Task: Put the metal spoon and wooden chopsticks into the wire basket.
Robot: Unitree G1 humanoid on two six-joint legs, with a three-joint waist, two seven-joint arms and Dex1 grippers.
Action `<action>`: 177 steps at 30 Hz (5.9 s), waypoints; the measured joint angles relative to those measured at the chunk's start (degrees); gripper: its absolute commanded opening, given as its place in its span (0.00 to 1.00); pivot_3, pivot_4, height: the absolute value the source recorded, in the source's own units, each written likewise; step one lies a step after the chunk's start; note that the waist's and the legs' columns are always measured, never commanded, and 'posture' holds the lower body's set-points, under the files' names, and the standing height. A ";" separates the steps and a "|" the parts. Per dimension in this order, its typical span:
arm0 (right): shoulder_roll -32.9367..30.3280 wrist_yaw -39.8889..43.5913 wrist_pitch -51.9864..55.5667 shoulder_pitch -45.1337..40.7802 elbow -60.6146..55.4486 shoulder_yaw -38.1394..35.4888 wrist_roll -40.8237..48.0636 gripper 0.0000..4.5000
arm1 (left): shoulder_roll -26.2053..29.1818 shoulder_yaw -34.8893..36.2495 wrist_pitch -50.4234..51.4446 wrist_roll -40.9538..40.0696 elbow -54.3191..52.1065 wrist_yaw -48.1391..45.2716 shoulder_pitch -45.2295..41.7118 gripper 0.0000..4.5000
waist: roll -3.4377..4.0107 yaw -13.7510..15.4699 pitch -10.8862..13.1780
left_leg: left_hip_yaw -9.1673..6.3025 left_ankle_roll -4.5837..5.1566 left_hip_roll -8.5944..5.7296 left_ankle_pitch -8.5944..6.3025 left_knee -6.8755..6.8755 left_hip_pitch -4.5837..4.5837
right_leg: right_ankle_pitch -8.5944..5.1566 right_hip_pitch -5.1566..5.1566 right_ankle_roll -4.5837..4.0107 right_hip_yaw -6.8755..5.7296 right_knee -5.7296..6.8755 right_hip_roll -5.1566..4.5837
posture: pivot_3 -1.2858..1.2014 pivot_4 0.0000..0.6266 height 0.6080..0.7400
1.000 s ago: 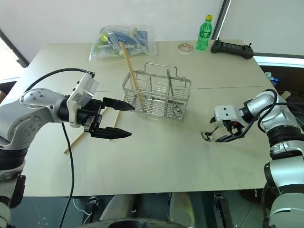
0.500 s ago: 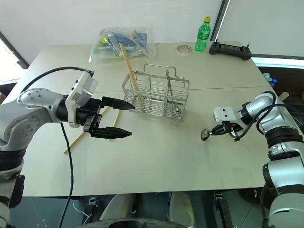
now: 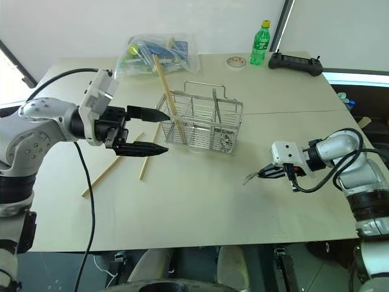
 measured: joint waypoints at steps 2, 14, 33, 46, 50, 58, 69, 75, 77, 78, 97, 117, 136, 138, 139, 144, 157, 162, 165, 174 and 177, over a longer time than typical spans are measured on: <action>-0.75 -2.24 5.65 2.85 -6.59 -3.31 3.52 0.00 | -0.27 0.10 -0.32 0.47 0.64 -0.06 -0.16 1.00 | -0.01 0.10 0.00 | -0.02 0.01 0.02 0.00 0.01 -0.04 | -0.02 -0.01 -0.01 -0.01 0.00 0.00 | 0.52 0.24 0.62; 4.32 -27.58 49.06 -12.61 -22.50 -21.84 42.48 0.00 | -2.80 0.99 -2.43 1.78 4.80 0.40 -2.77 1.00 | -0.04 0.01 -0.01 | -0.19 0.03 0.04 0.00 0.19 -0.45 | 0.00 -0.32 -0.10 -0.07 -0.05 -0.02 | 0.52 0.24 0.62; 31.30 -60.43 39.66 -19.63 -12.72 -14.32 36.32 0.07 | -6.00 1.25 -3.61 2.87 6.83 2.27 -6.20 1.00 | -0.08 -0.19 -0.05 | -0.12 0.06 -0.10 0.00 0.09 -0.59 | 0.13 -0.60 0.12 -0.12 0.13 0.07 | 0.52 0.24 0.62; 31.96 -61.55 39.16 -14.48 -13.54 -14.00 33.90 0.99 | -5.25 1.35 -3.62 3.38 6.89 2.42 -6.26 1.00 | -0.07 -0.24 -0.05 | -0.12 0.06 -0.10 0.01 0.09 -0.58 | 0.14 -0.61 0.10 -0.12 0.14 0.09 | 0.52 0.24 0.62; 27.65 -60.77 40.50 -15.39 -14.45 -14.50 34.11 0.99 | -5.00 1.34 -3.89 4.29 8.12 1.80 -6.41 1.00 | -0.06 -0.16 -0.04 | -0.10 0.06 -0.10 0.01 0.10 -0.58 | 0.14 -0.60 0.11 -0.12 0.13 0.08 | 0.52 0.24 0.62; 2.52 -42.31 45.80 -11.95 -22.43 -19.50 38.77 0.99 | 0.71 1.99 -5.72 7.53 9.32 -0.51 -3.59 1.00 | -0.11 -0.05 -0.07 | -0.04 0.28 -0.07 -0.13 0.00 -0.58 | 0.10 -0.55 0.13 -0.16 0.00 0.08 | 0.52 0.24 0.62; -3.74 -27.91 45.82 12.84 -38.05 -25.65 42.84 0.99 | 13.59 5.55 -12.48 16.01 13.55 -2.92 9.35 1.00 | -0.10 0.12 -0.08 | 0.07 0.28 0.15 -0.16 0.19 -0.54 | -0.01 -0.53 -0.09 -0.09 -0.02 -0.03 | 0.52 0.24 0.62; -0.42 -32.44 44.04 13.26 -39.07 -23.79 41.53 0.99 | 14.40 1.57 -13.42 23.16 18.87 -1.92 9.87 1.00 | -0.13 1.23 -0.09 | -0.01 0.28 0.15 -0.16 0.31 -0.62 | -0.01 -0.56 -0.16 -0.08 -0.08 -0.07 | 0.52 0.24 0.62; 0.21 -33.46 43.53 13.43 -39.27 -22.31 41.14 0.99 | 11.38 -1.49 -12.47 26.11 23.55 -0.33 5.30 1.00 | -0.14 1.95 -0.09 | -0.01 0.28 0.09 -0.16 0.32 -0.67 | -0.01 -0.52 -0.15 -0.15 -0.08 -0.06 | 0.52 0.24 0.62; 0.32 -33.66 43.23 13.57 -39.59 -21.75 40.87 0.99 | 9.56 -2.79 -12.22 27.62 26.07 0.73 2.84 1.00 | -0.16 2.37 -0.09 | 0.01 0.28 0.09 -0.16 0.33 -0.69 | 0.00 -0.54 -0.14 -0.16 -0.07 -0.04 | 0.52 0.24 0.62; 1.72 -39.44 40.94 23.02 -46.53 -23.91 40.34 0.99 | -13.82 -14.50 -22.32 47.32 71.38 9.29 -20.83 1.00 | -0.39 2.83 -0.11 | 0.14 0.38 -0.03 -0.21 0.45 -0.70 | 0.11 -0.49 0.19 -0.21 -0.02 -0.03 | 0.52 0.24 0.62; 1.43 -40.29 40.85 28.60 -49.56 -25.70 41.51 1.00 | -18.37 -11.68 -24.67 50.22 80.20 7.78 -25.13 0.01 | -0.43 2.84 -0.14 | 0.05 0.39 -0.03 -0.22 0.55 -0.59 | 0.00 -0.22 0.38 -0.32 -0.04 -0.05 | 0.52 0.24 0.62; -0.02 -39.07 40.85 25.85 -47.48 -25.61 41.62 1.00 | -11.34 17.43 -25.57 33.34 79.48 30.31 -39.05 0.01 | -0.79 2.96 0.06 | -0.07 0.36 -0.05 -0.23 0.54 -0.66 | 0.04 -0.23 0.47 -0.35 -0.09 -0.14 | 0.52 0.24 0.62; -0.04 -38.97 40.85 25.66 -47.29 -25.61 41.68 1.00 | -11.78 22.07 -26.72 28.91 75.47 31.73 -41.41 0.01 | -0.77 2.79 0.05 | -0.03 0.36 -0.06 -0.24 0.53 -0.64 | 0.06 -0.23 0.45 -0.34 -0.09 -0.17 | 0.52 0.24 0.62; -0.04 -38.97 40.87 25.46 -47.10 -25.61 41.75 1.00 | -12.13 23.61 -27.38 27.21 73.17 32.21 -41.88 0.01 | -0.74 2.77 0.03 | -0.01 0.35 -0.06 -0.24 0.51 -0.61 | 0.06 -0.23 0.44 -0.33 -0.08 -0.17 | 0.52 0.24 0.62; -0.03 -39.10 40.93 24.63 -46.54 -25.14 41.87 1.00 | -18.00 27.79 -25.90 19.79 58.52 36.74 -39.22 0.01 | -0.69 2.76 0.01 | -0.02 0.29 -0.01 -0.20 0.56 -0.55 | 0.06 -0.20 0.44 -0.32 0.02 -0.08 | 0.52 0.24 0.62; 0.01 -41.51 42.60 24.25 -46.68 -25.20 43.89 1.00 | -31.02 23.06 -22.24 13.94 38.06 41.27 -32.74 0.01 | -0.71 2.83 0.01 | 0.01 0.26 -0.09 -0.17 0.61 -0.55 | 0.11 -0.16 0.39 -0.29 -0.02 -0.04 | 0.52 0.24 0.62; 0.50 -43.82 43.12 25.01 -47.98 -25.59 45.30 1.00 | -35.26 21.14 -24.77 13.65 38.63 40.70 -33.77 0.01 | -0.71 2.91 0.01 | 0.02 0.26 -0.09 -0.17 0.62 -0.54 | 0.11 -0.13 0.40 -0.29 -0.04 -0.03 | 0.52 0.24 0.62; 0.55 -45.12 43.28 25.78 -48.89 -25.99 46.24 1.00 | -37.44 17.80 -28.08 15.48 40.04 39.17 -33.75 0.01 | -0.72 2.98 0.02 | 0.04 0.27 -0.10 -0.18 0.64 -0.55 | 0.11 -0.09 0.40 -0.29 -0.09 -0.04 | 0.52 0.24 0.62; 1.39 -48.67 43.42 28.20 -50.07 -29.46 49.01 1.00 | -39.87 11.58 -34.57 19.99 42.55 35.07 -28.81 0.08 | -0.67 2.81 -0.01 | 0.06 0.29 -0.07 -0.18 0.61 -0.52 | 0.11 -0.12 0.38 -0.29 -0.08 -0.01 | 0.52 0.24 0.62; 1.39 -49.24 43.42 28.44 -50.11 -29.84 49.82 1.00 | -39.85 11.61 -34.28 19.97 42.25 35.28 -27.77 0.34 | -0.69 2.92 0.00 | 0.05 0.30 -0.07 -0.18 0.63 -0.54 | 0.11 -0.10 0.38 -0.29 -0.08 -0.02 | 0.52 0.24 0.62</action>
